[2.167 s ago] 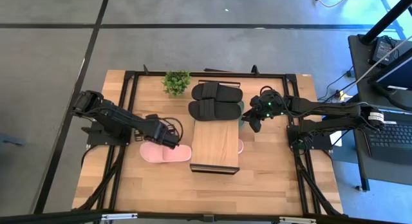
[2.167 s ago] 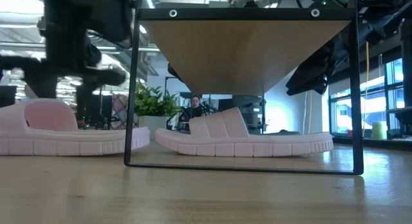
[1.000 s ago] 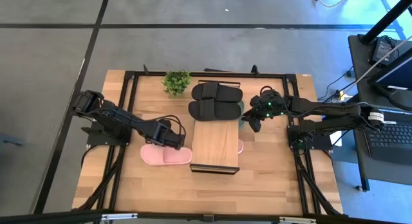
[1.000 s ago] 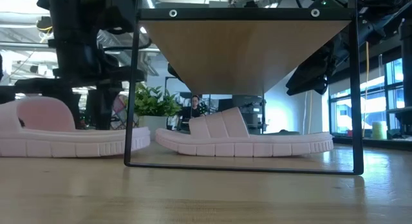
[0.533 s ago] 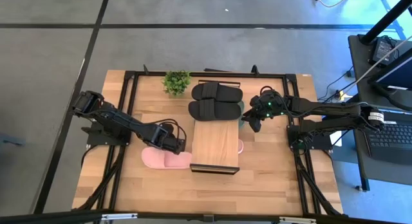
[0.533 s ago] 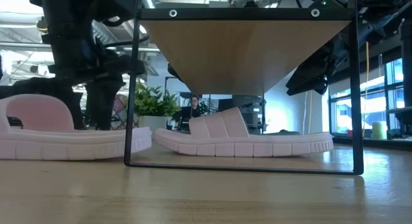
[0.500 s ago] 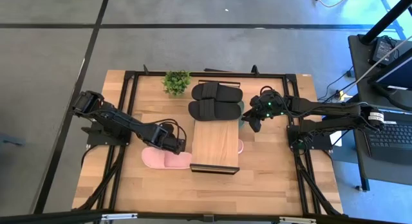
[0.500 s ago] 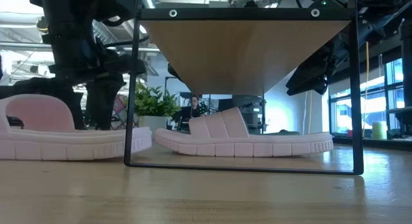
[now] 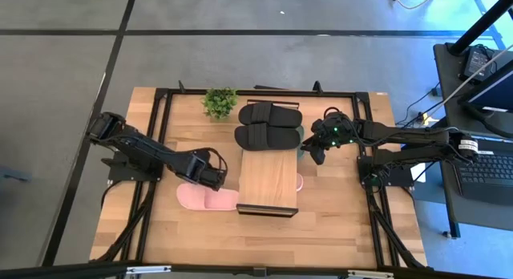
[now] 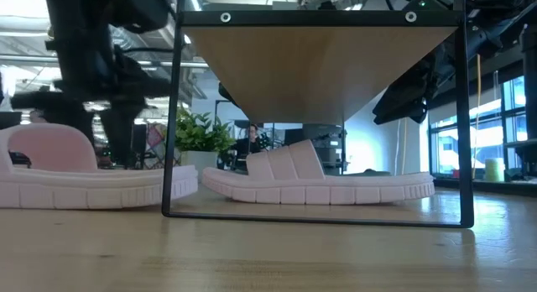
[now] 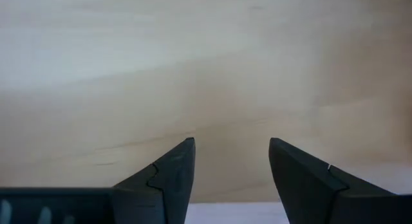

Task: Pick and place slides into the shelf
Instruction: Put the pink slide under the shelf

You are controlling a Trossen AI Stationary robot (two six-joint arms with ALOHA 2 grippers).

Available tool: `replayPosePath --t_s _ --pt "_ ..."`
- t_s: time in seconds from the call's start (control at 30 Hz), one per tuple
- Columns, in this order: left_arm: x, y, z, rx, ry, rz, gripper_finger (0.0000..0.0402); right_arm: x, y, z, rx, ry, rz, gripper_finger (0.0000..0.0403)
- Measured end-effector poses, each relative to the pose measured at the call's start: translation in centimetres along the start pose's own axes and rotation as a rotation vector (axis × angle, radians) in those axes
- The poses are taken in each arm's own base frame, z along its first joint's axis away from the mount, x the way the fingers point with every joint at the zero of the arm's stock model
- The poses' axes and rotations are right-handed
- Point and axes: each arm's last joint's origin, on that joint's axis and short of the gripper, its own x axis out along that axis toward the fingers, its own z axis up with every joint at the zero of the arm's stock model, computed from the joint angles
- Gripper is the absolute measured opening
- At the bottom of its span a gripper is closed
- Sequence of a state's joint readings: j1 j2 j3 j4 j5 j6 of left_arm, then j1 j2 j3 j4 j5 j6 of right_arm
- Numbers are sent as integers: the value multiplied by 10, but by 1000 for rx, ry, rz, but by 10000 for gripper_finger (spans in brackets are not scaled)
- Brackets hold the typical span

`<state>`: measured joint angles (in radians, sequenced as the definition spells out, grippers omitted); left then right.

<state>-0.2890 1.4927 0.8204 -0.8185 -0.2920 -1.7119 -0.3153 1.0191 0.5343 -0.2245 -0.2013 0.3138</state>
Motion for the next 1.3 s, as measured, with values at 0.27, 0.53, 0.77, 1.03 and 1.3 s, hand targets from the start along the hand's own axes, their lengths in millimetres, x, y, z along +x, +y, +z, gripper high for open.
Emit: replayPosePath --t_s 0.27,0.53,0.77,1.03,1.3 --pt "-41 37 10 39 49 62 189 0 0 0 23 -3 1 130" --pt "-70 65 -1 317 434 51 189 0 0 0 21 -3 1 130" --pt "-68 78 -10 502 492 228 189 0 -1 1 16 -14 -26 130" --pt "-45 63 -23 758 524 299 189 0 0 5 13 -63 -43 130" --pt "-15 45 -37 885 552 332 189 0 0 5 15 -66 -42 130"
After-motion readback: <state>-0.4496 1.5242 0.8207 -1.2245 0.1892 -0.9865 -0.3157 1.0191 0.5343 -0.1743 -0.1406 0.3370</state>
